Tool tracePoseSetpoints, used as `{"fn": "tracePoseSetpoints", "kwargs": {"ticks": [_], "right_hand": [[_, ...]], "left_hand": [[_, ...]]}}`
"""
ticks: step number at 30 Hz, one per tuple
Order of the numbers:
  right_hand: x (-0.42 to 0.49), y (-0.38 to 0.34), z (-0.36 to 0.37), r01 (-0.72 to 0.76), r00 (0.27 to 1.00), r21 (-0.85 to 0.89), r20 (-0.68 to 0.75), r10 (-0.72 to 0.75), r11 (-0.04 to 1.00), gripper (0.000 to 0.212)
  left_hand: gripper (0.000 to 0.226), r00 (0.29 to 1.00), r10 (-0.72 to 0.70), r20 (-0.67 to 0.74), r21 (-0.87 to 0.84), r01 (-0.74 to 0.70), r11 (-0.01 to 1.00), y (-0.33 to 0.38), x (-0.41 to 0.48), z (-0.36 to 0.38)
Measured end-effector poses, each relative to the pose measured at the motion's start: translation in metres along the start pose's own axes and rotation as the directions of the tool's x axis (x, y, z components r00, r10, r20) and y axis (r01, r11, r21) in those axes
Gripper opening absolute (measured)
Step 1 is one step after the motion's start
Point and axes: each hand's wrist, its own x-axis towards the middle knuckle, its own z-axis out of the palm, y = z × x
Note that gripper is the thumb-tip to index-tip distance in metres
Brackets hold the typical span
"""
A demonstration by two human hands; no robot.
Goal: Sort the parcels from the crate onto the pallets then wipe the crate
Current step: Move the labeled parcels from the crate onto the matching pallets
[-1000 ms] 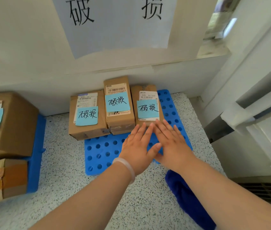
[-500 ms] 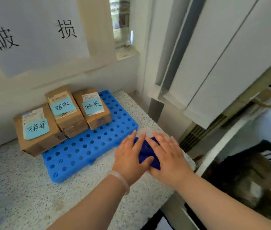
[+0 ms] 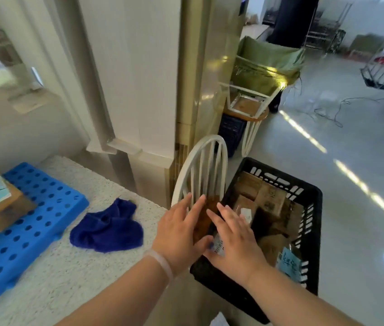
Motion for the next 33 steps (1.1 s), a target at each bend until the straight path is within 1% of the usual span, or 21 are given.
{"fn": "tracePoseSetpoints", "kwargs": {"ticks": [3,6,9,13,17,21,27,33], "right_hand": [[-0.022,0.054,-0.011,-0.056,0.998,-0.015,0.028,0.057,0.998,0.087],[-0.037,0.109,-0.026,-0.177,0.984,0.021,0.037,0.176,0.984,0.088],[-0.044,0.157,-0.036,-0.294,0.954,0.057,0.073,0.29,0.954,0.089],[-0.05,0.204,-0.031,-0.392,0.913,0.091,0.159,0.375,0.915,0.091],[-0.051,0.23,-0.017,-0.417,0.885,0.098,0.27,0.379,0.904,0.091],[-0.043,0.247,-0.003,-0.439,0.869,0.14,0.319,0.379,0.888,0.087],[-0.039,0.275,-0.001,-0.488,0.854,0.188,0.305,0.422,0.852,0.074],[-0.044,0.292,0.003,-0.521,0.848,0.258,0.263,0.459,0.814,0.069]], "left_hand": [[0.088,0.999,0.025,0.042,-0.012,-0.025,1.0,0.045,0.021,0.029],[0.089,0.993,0.032,0.118,-0.016,-0.03,0.999,0.084,0.044,0.058],[0.087,0.984,0.002,0.18,-0.011,0.0,1.0,0.113,0.066,0.088],[0.086,0.951,-0.05,0.304,-0.013,0.057,0.998,0.129,0.08,0.13],[0.086,0.89,-0.124,0.438,0.015,0.131,0.991,0.132,0.078,0.159],[0.086,0.806,-0.151,0.573,0.003,0.182,0.983,0.138,0.078,0.183],[0.087,0.738,-0.185,0.649,0.006,0.238,0.971,0.151,0.085,0.226],[0.1,0.657,-0.232,0.718,0.024,0.31,0.951,0.156,0.086,0.267]]}}
